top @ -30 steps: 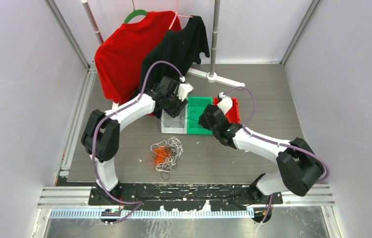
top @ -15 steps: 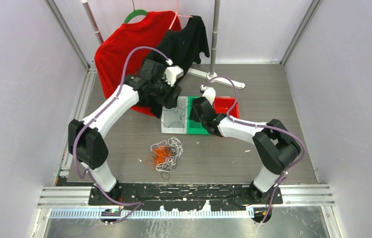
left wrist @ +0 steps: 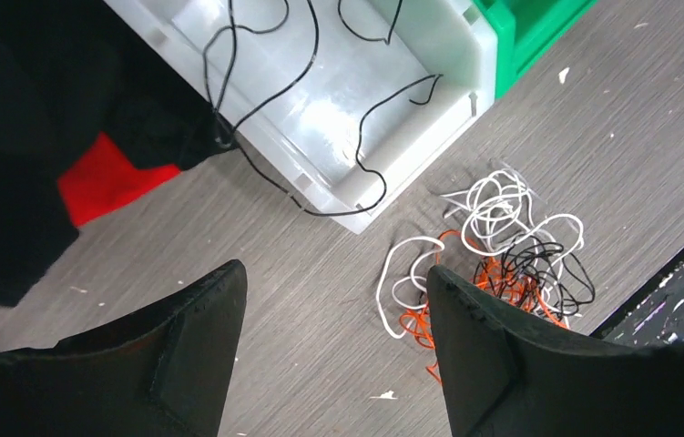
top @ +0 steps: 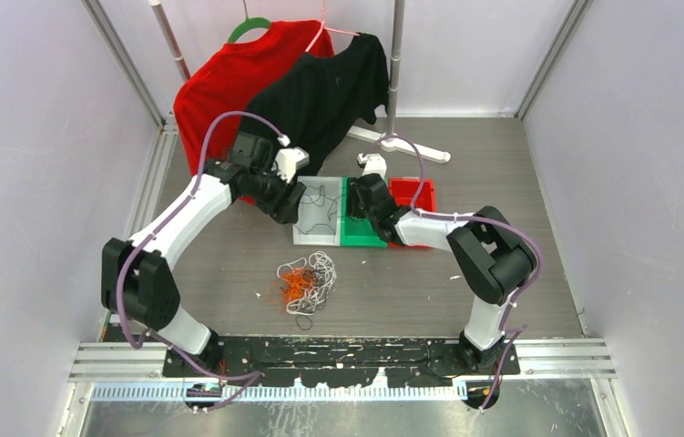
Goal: Untangle the cables
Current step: Adjust the cable in the bin.
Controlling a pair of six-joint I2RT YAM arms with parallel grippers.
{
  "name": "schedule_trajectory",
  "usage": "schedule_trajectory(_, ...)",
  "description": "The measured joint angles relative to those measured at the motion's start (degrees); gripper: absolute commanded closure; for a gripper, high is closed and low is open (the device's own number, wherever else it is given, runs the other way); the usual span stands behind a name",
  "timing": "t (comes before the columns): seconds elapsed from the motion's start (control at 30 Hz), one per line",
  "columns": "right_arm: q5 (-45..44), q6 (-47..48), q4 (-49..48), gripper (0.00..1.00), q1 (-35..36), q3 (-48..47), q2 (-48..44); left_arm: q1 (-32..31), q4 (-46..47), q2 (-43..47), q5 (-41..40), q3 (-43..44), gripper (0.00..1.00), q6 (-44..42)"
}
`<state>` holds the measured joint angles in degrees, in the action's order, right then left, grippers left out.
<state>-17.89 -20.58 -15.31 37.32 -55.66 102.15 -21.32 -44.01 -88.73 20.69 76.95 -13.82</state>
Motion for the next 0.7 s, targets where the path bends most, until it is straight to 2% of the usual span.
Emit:
schedule_trajectory(0.2,1.3,3.2,-5.4,0.79,0.0,0.2,1.8,0.0,5.7,-4.8,-2.6,-1.6,0.29,2.0)
schedule_trajectory(0.37,1.9,5.0,-9.9,0.91,0.0,1.3,1.8,0.9,10.8,-7.0,-4.0,-1.6,0.35,4.5)
schedule_trajectory(0.4,2.2,5.4,-10.3,0.96,0.0,1.5,1.8,1.1,11.6,-7.3,-4.0,-1.6,0.39,4.9)
schedule_trajectory(0.47,2.9,5.8,-11.0,0.99,0.0,1.7,1.8,1.3,12.5,-7.8,-3.6,-1.6,0.50,5.5)
schedule_trajectory(0.6,3.9,6.5,-11.5,0.99,0.0,1.7,1.8,1.6,15.0,-7.9,-2.1,-2.3,0.70,6.6)
schedule_trajectory(0.7,4.3,6.8,-11.1,0.99,0.0,1.9,1.3,1.6,16.2,-8.2,-0.9,-2.6,0.81,7.6)
